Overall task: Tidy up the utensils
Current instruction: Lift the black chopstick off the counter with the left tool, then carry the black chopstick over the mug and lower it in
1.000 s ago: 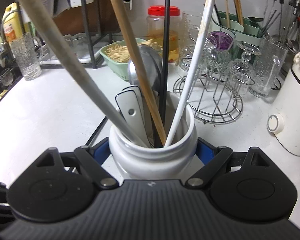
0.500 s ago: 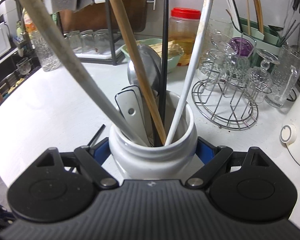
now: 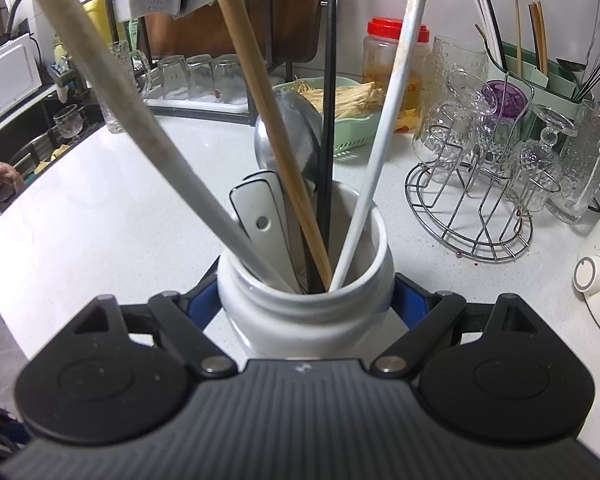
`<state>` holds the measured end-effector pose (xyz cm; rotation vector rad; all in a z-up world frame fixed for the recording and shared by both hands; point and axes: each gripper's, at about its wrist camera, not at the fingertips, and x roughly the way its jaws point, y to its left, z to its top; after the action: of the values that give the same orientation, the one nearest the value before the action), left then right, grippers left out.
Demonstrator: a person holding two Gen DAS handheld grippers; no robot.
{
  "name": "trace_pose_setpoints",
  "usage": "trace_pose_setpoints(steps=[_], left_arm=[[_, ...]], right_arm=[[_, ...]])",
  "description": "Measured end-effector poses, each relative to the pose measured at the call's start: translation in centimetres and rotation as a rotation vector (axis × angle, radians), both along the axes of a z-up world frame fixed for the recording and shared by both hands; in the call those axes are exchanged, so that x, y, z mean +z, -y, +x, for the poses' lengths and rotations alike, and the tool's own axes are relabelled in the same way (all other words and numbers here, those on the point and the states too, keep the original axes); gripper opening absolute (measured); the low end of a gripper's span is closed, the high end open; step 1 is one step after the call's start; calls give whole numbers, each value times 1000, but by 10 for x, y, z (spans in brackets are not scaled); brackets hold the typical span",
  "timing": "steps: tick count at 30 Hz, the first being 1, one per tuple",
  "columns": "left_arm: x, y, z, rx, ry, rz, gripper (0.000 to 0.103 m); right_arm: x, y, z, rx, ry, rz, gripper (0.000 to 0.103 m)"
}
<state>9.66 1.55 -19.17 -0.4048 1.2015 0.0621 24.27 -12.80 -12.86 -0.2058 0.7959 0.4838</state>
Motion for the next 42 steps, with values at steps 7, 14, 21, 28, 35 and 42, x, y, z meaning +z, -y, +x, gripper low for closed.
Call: trace_pose_setpoints(steps=[7,14,21,28,35,42], left_arm=[[-5,1,8,-12,1,-5,37],[-18,3,12,-17,-29,1,37],[-19,4,12,-8,-9,6,21],[-13,9,14,-45,4,42,7],[23,8,8,-114,69,86,6],[63,2,8,-176,119,133,6]], right_arm=[[0,0,1,0,-3,-2,91],[-1,0,0,2,4,1,91],[-2,2,-2,11,16,8,90],[-3,3,-3,12,30,15,90],[-3,4,-4,3,36,28,90],[-4,4,-5,-6,41,31,90]])
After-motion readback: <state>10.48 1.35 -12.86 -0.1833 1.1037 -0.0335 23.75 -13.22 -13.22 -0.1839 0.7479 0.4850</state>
